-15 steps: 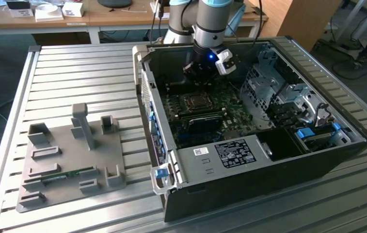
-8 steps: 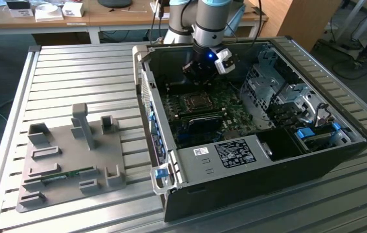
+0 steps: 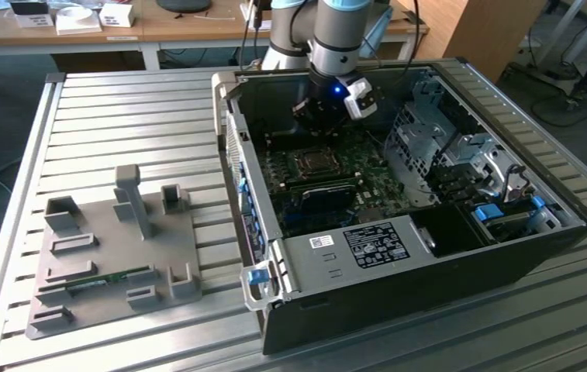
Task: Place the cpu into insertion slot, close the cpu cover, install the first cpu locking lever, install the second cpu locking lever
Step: 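Install the first cpu locking lever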
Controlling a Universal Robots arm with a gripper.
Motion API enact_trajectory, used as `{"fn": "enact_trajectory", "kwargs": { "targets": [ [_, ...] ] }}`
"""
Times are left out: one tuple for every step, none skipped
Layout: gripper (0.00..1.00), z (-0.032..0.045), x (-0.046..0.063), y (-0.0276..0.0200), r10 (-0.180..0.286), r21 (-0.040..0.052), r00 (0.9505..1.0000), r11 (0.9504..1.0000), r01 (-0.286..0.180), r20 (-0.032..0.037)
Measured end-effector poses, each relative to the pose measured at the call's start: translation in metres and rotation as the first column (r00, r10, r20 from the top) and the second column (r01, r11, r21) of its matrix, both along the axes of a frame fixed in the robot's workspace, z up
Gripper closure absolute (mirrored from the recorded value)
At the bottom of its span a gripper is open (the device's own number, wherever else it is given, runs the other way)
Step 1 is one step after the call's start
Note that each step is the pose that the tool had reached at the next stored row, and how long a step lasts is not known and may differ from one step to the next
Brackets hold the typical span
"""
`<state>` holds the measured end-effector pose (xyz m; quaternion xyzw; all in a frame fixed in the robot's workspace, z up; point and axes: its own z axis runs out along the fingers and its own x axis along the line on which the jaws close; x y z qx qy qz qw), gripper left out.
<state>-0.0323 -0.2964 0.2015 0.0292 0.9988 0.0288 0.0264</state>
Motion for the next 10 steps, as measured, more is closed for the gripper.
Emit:
{"fn": "enact_trajectory", "kwargs": {
  "targets": [
    [0.89, -0.0001, 0.0000, -0.0003, 0.000, 0.0001, 1.0000, 1.0000, 0.000, 0.0000],
    [0.89, -0.0001, 0.0000, -0.0004, 0.000, 0.0001, 1.0000, 1.0000, 0.000, 0.0001],
    [0.89, -0.0001, 0.0000, -0.0005, 0.000, 0.0004, 1.0000, 1.0000, 0.000, 0.0000],
    [0.89, 0.0000, 0.0000, -0.0005, 0.000, 0.0024, 1.0000, 1.0000, 0.000, -0.0001],
    [0.89, 0.0000, 0.0000, -0.0005, -0.001, 0.0054, 1.0000, 1.0000, 0.001, -0.0001],
    [0.89, 0.0000, 0.0000, -0.0005, -0.002, 0.0083, 1.0000, 1.0000, 0.002, 0.0000],
    [0.89, 0.0001, 0.0000, -0.0005, -0.003, 0.0109, 1.0000, 0.9999, 0.003, 0.0000],
    [0.89, 0.0004, 0.0000, -0.0005, -0.004, 0.0135, 1.0000, 0.9999, 0.004, 0.0000],
    [0.89, 0.0007, 0.0001, -0.0005, -0.005, 0.0169, 1.0000, 0.9998, 0.005, 0.0000],
    [0.89, 0.0009, 0.0000, -0.0005, -0.007, 0.0198, 1.0000, 0.9998, 0.007, -0.0001]
  ]
}}
